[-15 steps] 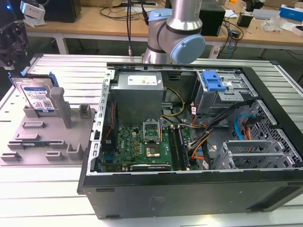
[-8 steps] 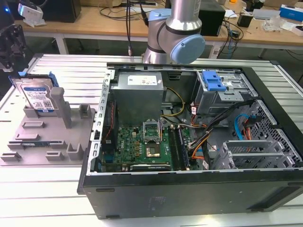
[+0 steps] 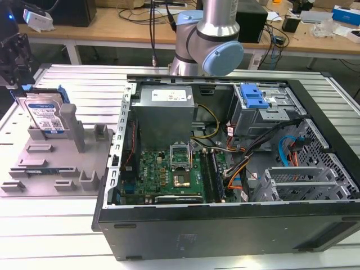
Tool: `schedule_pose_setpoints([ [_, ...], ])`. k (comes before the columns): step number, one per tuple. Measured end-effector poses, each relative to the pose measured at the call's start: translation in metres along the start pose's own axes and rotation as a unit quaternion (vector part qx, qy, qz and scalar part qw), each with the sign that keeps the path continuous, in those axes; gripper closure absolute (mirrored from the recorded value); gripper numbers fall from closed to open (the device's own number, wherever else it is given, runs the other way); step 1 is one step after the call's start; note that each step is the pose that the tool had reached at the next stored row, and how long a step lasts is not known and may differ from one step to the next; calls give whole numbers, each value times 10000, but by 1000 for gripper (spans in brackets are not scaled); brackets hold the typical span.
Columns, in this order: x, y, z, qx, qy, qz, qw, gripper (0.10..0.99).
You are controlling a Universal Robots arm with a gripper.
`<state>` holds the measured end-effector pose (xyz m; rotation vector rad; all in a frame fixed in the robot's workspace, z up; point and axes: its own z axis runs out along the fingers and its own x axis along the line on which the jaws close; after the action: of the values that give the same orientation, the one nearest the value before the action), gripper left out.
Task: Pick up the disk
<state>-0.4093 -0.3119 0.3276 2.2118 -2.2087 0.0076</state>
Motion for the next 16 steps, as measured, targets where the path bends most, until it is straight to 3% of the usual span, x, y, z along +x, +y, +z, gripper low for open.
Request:
schedule_pose_setpoints([
  [8,9,23,80,0,14,-94,10000,545],
  [16,16,23,104,2,14,-105,9999,545],
])
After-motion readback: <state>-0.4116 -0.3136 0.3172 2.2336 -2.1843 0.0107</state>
